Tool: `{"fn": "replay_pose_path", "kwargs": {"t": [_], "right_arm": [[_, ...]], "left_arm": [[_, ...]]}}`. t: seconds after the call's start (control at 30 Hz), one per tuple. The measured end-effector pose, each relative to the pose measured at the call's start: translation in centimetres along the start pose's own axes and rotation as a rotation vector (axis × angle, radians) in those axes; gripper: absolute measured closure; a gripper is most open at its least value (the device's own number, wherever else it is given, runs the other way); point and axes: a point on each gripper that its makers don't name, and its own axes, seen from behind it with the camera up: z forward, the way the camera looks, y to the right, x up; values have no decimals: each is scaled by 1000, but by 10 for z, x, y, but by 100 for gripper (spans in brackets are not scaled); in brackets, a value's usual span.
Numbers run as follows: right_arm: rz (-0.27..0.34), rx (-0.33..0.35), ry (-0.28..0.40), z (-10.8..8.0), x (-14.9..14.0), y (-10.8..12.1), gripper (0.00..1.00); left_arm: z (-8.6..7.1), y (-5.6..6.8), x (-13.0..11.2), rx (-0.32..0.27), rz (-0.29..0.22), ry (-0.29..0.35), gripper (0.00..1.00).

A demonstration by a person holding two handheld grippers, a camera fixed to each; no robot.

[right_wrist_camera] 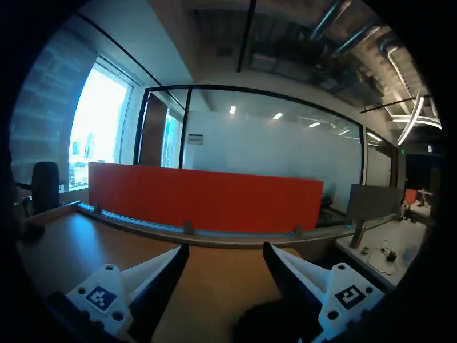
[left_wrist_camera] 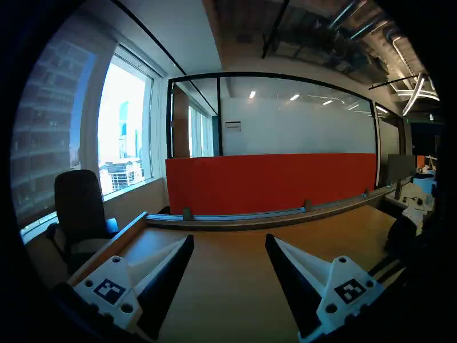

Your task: Fold towel

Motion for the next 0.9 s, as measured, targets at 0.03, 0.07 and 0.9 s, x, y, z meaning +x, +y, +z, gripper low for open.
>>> {"fn": "replay_pose_path", "kwargs": {"t": [0.03, 0.07, 0.9], "right_arm": [[3, 3, 4, 1, 2, -6, 0], [5, 5, 8, 2, 3, -11, 0], [53, 15, 23, 9, 15, -75, 0]], "left_arm": [[0, 0, 1, -1, -2, 3, 7], [1, 1, 1, -2, -5, 5, 7], [4, -3, 3, -5, -35, 25, 7]]}}
